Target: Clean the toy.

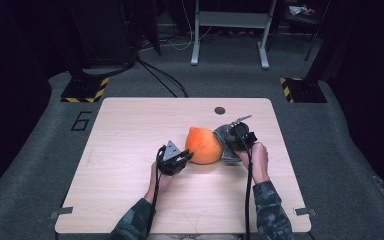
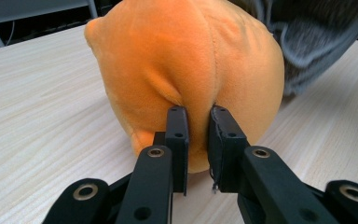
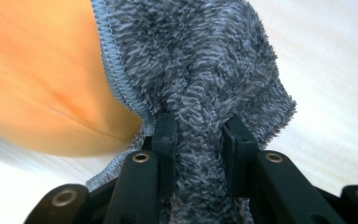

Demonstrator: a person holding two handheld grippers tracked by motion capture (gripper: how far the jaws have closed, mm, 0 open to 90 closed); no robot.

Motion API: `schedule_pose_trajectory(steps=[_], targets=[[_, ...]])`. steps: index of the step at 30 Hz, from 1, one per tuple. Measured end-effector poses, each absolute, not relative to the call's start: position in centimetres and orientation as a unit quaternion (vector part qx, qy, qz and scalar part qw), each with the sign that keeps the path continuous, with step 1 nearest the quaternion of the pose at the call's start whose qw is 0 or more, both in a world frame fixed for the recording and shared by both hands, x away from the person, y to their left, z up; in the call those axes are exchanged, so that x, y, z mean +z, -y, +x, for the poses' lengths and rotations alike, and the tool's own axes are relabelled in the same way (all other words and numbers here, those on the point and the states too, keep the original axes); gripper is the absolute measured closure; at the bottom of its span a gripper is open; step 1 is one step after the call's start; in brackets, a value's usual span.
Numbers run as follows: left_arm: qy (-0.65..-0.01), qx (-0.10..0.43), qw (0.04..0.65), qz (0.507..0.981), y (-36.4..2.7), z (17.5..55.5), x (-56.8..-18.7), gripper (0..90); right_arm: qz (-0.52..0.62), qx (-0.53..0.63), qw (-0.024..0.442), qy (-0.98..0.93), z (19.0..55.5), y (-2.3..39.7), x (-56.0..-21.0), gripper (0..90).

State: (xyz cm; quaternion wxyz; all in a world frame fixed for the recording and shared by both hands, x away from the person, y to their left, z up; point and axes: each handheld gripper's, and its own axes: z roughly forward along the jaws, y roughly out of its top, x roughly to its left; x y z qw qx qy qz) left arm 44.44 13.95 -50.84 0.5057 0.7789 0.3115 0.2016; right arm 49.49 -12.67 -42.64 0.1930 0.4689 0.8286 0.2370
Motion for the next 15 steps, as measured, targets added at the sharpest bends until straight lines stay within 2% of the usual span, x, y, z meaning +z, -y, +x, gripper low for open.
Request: schedule_pose_trajectory(steps=[4, 8, 15], targets=[[-0.313, 0.203, 0.506, 0.778, -14.0, 44.5, -50.9, 78.5, 0.436, 0.267, 0.19, -0.838, 48.5, 10.8, -40.9, 70.2], [-0.315, 0.204, 0.506, 0.777, -14.0, 44.5, -50.9, 76.5, 0.424, 0.24, 0.19, -0.852, 48.8, 9.0, -41.8, 70.3], [-0.32, 0.213, 0.499, 0.776, -14.1, 44.6, -50.7, 57.7, 0.434, 0.243, 0.186, -0.847, 49.9, 9.6, -42.4, 70.4]])
